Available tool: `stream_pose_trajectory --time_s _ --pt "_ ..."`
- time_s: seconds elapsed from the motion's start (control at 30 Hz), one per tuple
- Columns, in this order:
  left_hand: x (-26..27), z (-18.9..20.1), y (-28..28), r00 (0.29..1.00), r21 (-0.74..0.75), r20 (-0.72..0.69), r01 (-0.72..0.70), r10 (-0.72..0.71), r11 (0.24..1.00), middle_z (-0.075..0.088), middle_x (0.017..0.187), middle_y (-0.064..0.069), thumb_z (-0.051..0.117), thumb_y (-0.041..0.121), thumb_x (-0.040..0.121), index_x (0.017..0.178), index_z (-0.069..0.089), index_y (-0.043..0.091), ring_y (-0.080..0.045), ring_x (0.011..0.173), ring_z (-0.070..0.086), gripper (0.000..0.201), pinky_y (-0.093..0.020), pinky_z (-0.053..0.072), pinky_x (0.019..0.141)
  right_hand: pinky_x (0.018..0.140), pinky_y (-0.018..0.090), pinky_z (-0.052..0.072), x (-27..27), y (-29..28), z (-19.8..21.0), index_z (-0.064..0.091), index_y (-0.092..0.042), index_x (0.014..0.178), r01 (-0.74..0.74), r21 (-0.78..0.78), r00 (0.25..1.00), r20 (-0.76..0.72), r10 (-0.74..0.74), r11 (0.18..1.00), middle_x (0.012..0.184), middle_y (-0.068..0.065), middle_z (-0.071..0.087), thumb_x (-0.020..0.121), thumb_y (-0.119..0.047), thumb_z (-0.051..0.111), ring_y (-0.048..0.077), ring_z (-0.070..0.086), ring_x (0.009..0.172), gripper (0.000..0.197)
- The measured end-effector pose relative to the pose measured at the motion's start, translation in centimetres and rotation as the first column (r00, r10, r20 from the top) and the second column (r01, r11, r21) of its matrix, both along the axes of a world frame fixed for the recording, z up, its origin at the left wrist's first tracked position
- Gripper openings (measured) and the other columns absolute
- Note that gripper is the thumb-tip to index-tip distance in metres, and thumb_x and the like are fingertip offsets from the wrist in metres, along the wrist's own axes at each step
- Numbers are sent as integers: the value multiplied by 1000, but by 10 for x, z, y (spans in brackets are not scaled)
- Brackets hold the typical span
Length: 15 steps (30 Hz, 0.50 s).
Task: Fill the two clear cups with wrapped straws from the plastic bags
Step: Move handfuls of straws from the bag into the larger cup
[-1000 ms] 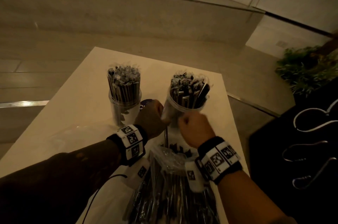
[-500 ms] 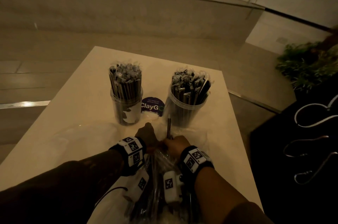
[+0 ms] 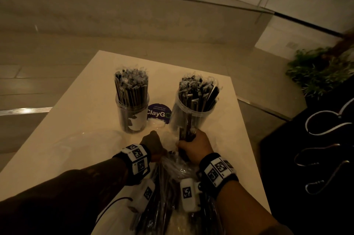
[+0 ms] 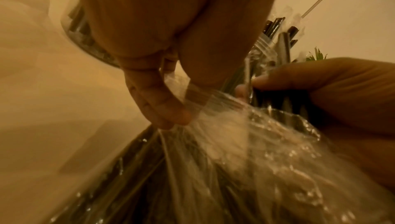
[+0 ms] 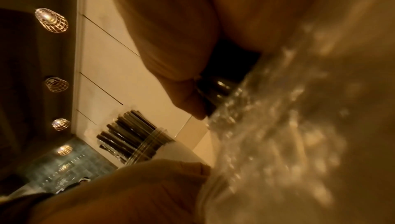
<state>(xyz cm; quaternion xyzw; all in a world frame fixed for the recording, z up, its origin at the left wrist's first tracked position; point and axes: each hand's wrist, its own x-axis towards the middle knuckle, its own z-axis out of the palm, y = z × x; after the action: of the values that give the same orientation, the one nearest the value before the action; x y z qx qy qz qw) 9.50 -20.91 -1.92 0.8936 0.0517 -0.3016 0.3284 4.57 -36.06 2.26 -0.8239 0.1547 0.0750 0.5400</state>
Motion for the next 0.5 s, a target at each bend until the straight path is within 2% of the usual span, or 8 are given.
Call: stream_pose_trajectory --time_s 0.1,0.13,0.2,0.27,0.33,0.37,0.43,0.5 --pt "0 -2 0 999 23 22 36 -37 999 51 127 -12 74 27 77 127 40 7 -27 111 54 64 -29 49 80 78 38 58 2 -3 17 63 -17 96 77 42 993 84 -80 996 86 5 71 77 -7 75 23 68 80 25" --pt "1 -4 0 999 23 18 36 -37 999 51 127 -12 74 27 78 127 40 8 -27 110 55 63 -28 49 78 79 41 58 3 -5 26 64 -17 93 84 54 986 141 -91 995 83 5 71 79 -8 75 23 68 77 20" --pt "1 -3 1 1000 -8 -24 14 -14 1000 50 126 -12 75 26 76 127 39 8 -28 108 57 65 -34 54 83 74 35 57 7 -8 53 64 -18 85 58 63 962 263 -73 996 76 2 70 82 -7 72 18 68 72 14" --pt "1 2 3 997 24 -45 62 -61 998 49 125 -11 75 36 74 126 37 10 -28 107 57 69 -40 55 86 69 26 57 12 -15 82 63 -16 83 51 78 921 382 -77 996 72 1 69 85 -3 68 14 68 67 15" --pt "2 12 3 985 96 106 122 -132 988 48 123 -7 74 51 66 124 41 16 -27 108 53 75 -41 52 88 68 27 58 18 -24 104 63 -12 82 75 123 873 472 -125 989 69 3 68 85 1 67 15 68 64 14" --pt "2 21 3 963 25 243 114 -117 993 50 119 -4 74 51 63 119 45 19 -25 106 52 70 -40 51 87 67 30 59 22 -28 110 62 -9 83 87 159 855 494 -156 983 67 4 67 85 1 67 17 67 62 12" --pt "2 44 -2 907 -293 421 158 -21 943 52 106 0 73 37 62 106 50 19 -22 98 52 53 -33 50 79 68 35 57 25 -32 115 61 -6 86 112 226 837 503 -214 968 65 4 66 86 0 67 20 67 62 8" --pt "4 71 -10 911 -522 407 286 -59 803 56 104 2 71 31 58 107 52 16 -19 99 54 54 -28 49 78 70 40 57 27 -32 116 62 -8 83 142 300 822 496 -281 943 63 2 65 86 -2 67 23 66 64 9"
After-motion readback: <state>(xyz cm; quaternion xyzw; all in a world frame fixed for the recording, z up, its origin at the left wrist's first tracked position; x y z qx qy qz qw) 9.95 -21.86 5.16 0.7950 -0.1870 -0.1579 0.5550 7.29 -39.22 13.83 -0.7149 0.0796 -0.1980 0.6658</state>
